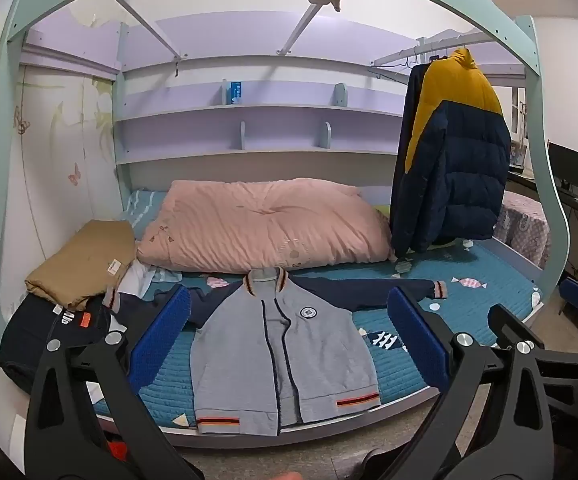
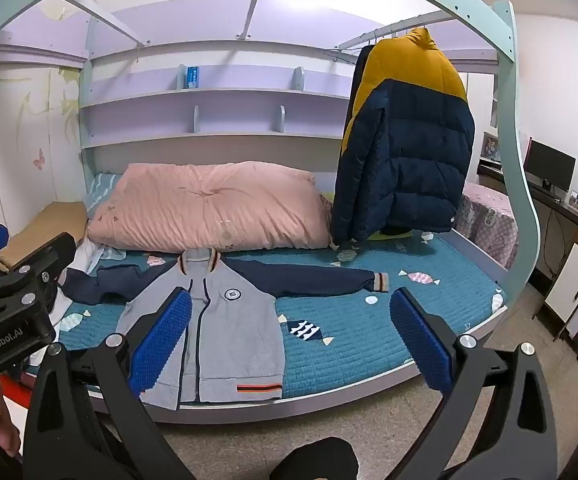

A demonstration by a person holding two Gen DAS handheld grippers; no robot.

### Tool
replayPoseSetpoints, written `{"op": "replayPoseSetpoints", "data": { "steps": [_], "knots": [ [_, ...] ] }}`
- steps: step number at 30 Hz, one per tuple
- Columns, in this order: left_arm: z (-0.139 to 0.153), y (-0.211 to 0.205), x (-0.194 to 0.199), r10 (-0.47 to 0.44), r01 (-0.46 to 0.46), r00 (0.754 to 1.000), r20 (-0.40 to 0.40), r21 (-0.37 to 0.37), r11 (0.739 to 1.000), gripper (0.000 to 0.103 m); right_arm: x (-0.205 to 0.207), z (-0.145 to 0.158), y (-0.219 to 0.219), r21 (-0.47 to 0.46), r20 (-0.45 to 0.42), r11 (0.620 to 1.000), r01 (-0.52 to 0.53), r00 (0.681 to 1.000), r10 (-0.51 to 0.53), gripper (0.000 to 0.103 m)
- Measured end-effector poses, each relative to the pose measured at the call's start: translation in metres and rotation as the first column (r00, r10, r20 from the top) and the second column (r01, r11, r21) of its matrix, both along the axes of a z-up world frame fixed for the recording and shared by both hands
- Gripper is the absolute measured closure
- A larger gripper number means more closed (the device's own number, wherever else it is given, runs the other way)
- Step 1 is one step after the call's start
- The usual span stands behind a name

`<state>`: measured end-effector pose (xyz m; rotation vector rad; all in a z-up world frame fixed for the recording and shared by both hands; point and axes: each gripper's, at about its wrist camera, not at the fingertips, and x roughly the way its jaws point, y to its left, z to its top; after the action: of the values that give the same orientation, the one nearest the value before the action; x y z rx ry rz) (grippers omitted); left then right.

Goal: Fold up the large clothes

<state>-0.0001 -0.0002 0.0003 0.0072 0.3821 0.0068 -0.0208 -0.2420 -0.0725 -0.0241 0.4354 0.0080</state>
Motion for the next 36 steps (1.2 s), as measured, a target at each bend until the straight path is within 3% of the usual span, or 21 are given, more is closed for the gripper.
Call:
{"op": "replayPoseSetpoints", "data": {
  "steps": [20, 36],
  "knots": [
    [0.011, 0.003, -0.017, 0.013, -0.013, 0.997, 0.077, 0.005, 1.000, 0.004, -0.005, 0.004, 0.008, 0.000, 0.057, 1.000, -0.013, 0.998, 0.013, 0.007],
    [0.008, 0.003, -0.017, 0.016, -0.017, 0.996, 0.089, 0.016, 1.000, 0.004, -0.005, 0.006, 0.009, -0.003, 0.060, 1.000, -0.017, 0.998, 0.017, 0.007]
  ]
}}
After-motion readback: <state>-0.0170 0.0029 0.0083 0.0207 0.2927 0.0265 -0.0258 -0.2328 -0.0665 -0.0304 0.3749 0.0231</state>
